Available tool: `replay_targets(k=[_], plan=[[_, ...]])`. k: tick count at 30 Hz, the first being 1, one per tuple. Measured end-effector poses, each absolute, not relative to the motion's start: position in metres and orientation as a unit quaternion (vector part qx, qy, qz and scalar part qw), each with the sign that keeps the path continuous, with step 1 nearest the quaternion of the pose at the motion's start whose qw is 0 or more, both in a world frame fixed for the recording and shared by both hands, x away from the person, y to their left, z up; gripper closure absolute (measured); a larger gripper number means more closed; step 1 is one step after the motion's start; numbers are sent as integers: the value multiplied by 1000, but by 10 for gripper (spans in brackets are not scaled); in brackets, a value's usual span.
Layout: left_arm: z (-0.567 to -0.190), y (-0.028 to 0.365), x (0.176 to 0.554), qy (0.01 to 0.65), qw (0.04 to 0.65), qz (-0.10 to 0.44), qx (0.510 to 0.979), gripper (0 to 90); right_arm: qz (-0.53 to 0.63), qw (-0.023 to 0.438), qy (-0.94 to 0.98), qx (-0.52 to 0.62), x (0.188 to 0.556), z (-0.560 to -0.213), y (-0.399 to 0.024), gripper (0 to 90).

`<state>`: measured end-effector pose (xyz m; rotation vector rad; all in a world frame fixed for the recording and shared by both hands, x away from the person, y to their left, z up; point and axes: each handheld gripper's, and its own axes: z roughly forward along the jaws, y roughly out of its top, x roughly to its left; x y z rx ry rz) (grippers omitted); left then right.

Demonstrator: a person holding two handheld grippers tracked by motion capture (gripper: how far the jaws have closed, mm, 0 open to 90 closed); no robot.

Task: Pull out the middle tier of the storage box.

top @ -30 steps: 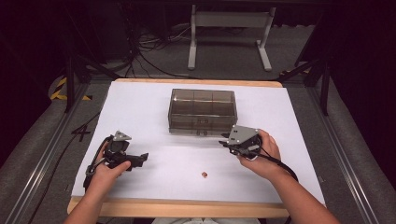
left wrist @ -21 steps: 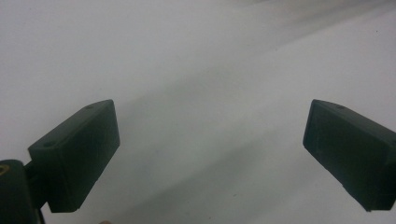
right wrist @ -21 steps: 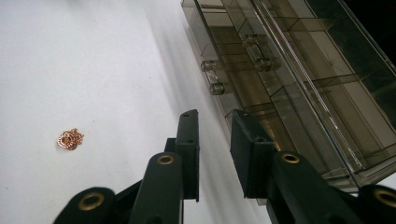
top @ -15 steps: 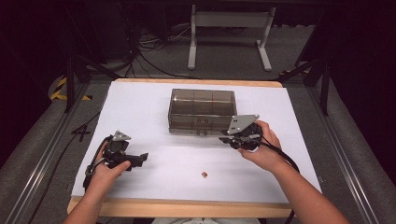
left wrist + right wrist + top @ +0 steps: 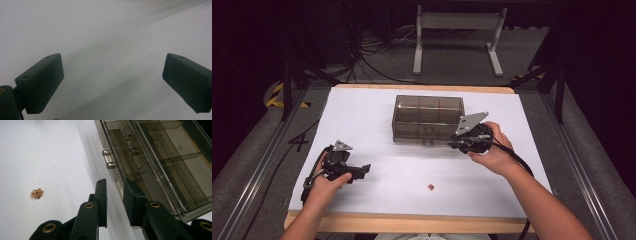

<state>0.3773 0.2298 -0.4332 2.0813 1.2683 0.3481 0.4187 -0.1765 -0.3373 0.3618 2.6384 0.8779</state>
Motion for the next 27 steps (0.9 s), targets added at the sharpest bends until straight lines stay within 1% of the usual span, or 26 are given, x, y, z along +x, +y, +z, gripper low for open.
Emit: replay_targets(k=[27], plan=[[-433,231,378,484,331,132,799,42,258,118,950,128,453,-335,-164,743]])
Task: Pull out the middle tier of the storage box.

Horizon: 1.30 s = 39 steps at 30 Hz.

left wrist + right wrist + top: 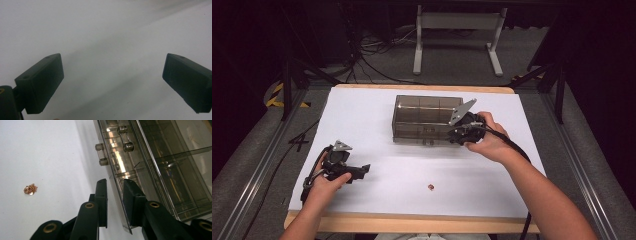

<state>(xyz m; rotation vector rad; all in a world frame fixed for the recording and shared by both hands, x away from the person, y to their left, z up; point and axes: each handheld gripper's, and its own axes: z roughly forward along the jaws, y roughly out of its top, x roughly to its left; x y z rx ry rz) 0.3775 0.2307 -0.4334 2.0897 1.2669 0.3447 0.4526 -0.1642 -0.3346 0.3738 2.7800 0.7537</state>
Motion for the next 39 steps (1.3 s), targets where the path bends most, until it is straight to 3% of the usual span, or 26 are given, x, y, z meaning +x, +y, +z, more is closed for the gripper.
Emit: replay_targets(k=[39], plan=[[-433,231,377,485,331,130,799,42,154,80,976,132,475,-366,-152,757]])
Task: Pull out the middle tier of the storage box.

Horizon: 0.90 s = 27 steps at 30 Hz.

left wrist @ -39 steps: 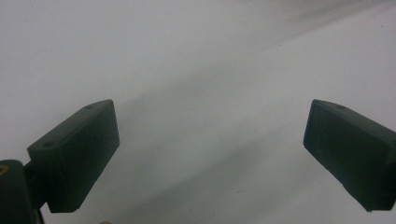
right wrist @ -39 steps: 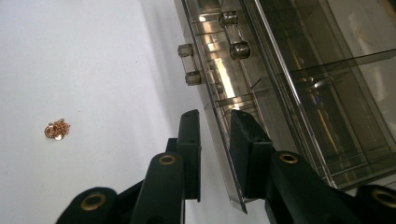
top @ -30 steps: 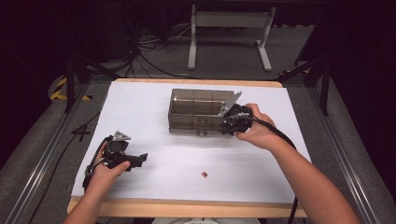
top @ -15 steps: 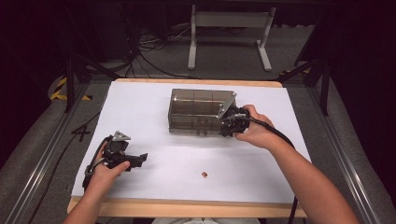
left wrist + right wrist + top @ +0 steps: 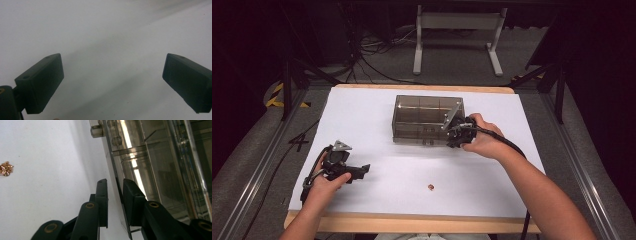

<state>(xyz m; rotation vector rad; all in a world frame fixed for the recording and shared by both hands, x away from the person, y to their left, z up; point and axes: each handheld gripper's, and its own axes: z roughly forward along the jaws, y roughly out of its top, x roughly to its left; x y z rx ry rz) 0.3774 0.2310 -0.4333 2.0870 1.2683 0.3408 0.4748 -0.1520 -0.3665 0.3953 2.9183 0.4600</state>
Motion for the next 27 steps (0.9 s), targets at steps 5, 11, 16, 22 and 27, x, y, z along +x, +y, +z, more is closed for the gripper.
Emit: replay_targets(k=[5,11,16,22,27], plan=[[-433,231,378,485,332,130,799,42,144,84,978,128,476,-367,-150,788],[-433,231,377,485,332,129,799,42,134,85,980,122,476,-366,-148,820],[-433,231,377,485,333,127,798,42,129,79,981,117,476,-365,-147,828],[-433,231,377,485,332,129,799,42,122,68,984,113,471,-364,-145,839],[-433,231,377,485,332,129,798,42,119,62,985,107,467,-364,-143,846]])
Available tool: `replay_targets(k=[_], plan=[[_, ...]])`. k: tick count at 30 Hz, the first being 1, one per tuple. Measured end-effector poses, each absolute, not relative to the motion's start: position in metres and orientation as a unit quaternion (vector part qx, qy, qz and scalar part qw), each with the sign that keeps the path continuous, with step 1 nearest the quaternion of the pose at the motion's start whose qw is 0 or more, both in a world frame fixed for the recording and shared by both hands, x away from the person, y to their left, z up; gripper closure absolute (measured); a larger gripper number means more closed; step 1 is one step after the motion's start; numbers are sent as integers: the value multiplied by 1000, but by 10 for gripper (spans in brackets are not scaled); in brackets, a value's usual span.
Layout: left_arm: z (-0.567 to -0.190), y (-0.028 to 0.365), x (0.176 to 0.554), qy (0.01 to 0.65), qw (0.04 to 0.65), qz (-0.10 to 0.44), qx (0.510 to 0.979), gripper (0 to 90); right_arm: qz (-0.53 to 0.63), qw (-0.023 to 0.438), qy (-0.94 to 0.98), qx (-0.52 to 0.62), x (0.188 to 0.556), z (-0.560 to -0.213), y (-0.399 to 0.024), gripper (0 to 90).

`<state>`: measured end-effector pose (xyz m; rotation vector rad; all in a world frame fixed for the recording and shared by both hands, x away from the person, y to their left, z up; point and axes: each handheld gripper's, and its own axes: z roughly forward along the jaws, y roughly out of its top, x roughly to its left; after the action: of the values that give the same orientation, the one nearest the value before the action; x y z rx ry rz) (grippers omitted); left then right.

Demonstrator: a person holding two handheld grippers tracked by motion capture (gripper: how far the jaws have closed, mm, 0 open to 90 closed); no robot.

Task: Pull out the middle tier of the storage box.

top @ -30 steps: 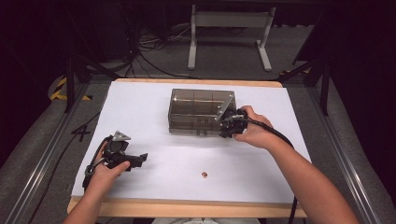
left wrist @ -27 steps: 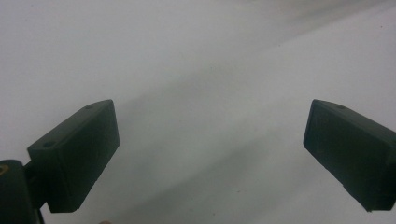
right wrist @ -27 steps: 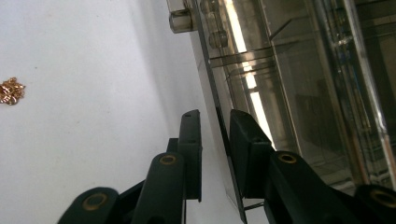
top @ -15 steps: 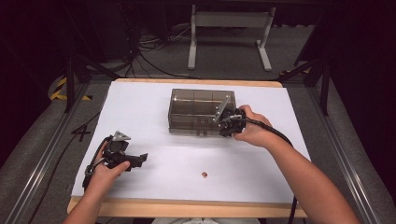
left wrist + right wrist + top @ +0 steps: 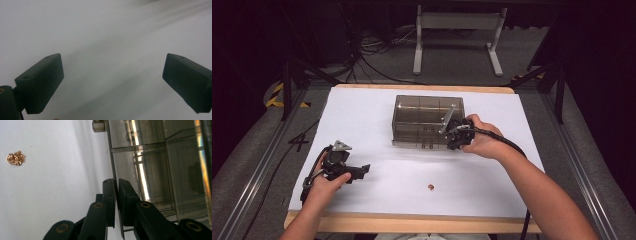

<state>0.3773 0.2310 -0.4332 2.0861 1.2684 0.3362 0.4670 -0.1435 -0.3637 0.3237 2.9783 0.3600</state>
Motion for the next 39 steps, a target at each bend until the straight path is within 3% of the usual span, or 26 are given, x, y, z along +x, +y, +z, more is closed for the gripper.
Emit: replay_targets(k=[39], plan=[[-434,230,378,483,330,128,801,41,98,44,992,65,442,-364,-141,870]])
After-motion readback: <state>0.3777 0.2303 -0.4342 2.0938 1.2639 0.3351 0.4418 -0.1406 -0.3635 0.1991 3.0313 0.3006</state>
